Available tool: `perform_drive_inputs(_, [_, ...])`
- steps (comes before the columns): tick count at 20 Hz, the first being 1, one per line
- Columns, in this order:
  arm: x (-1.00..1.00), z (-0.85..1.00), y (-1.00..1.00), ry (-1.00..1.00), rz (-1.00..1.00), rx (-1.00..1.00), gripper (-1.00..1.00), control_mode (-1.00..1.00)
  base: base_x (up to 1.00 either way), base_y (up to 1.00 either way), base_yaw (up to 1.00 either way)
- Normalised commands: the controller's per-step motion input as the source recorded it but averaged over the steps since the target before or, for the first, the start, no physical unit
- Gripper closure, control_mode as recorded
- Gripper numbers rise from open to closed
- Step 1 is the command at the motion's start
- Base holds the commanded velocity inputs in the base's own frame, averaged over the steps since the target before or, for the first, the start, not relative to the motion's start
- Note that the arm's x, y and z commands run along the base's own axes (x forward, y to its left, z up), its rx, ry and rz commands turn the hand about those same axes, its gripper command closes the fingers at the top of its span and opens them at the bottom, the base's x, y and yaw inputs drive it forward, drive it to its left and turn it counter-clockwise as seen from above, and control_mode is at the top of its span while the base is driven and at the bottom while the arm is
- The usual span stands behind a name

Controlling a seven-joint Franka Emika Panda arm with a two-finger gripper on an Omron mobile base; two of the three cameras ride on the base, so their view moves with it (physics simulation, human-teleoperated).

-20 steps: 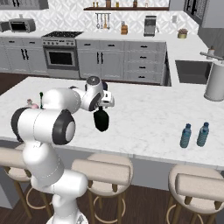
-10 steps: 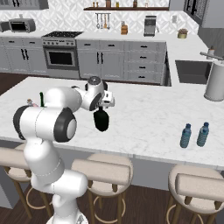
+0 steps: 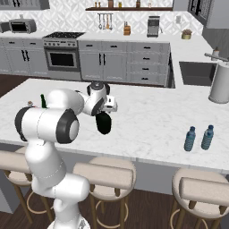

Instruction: Move the plastic bottles in the middle to the plastics group, and the glass bottles in the middle to the glass group.

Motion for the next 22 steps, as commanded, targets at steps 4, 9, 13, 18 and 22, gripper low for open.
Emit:
perform_drive_inputs(4, [0.14, -0.02, 0.00, 0.00, 0.00, 0.00, -1.00, -1.00, 0.00, 0.00, 0.00])
perform_drive_inputs(9, [0.18, 0.00, 0.00, 0.00, 0.00, 0.00, -1.00, -1.00, 0.00, 0.00, 0.00])
perform_drive_inputs(13, [0.00, -0.01, 0.00, 0.00, 0.00, 0.00, -1.00, -1.00, 0.00, 0.00, 0.00])
perform_drive_inputs(18, [0.00, -0.08, 0.00, 0.00, 0.00, 0.00, -1.00, -1.00, 0.00, 0.00, 0.00])
perform_drive_inputs(22, [0.00, -0.01, 0.00, 0.00, 0.00, 0.00, -1.00, -1.00, 0.00, 0.00, 0.00])
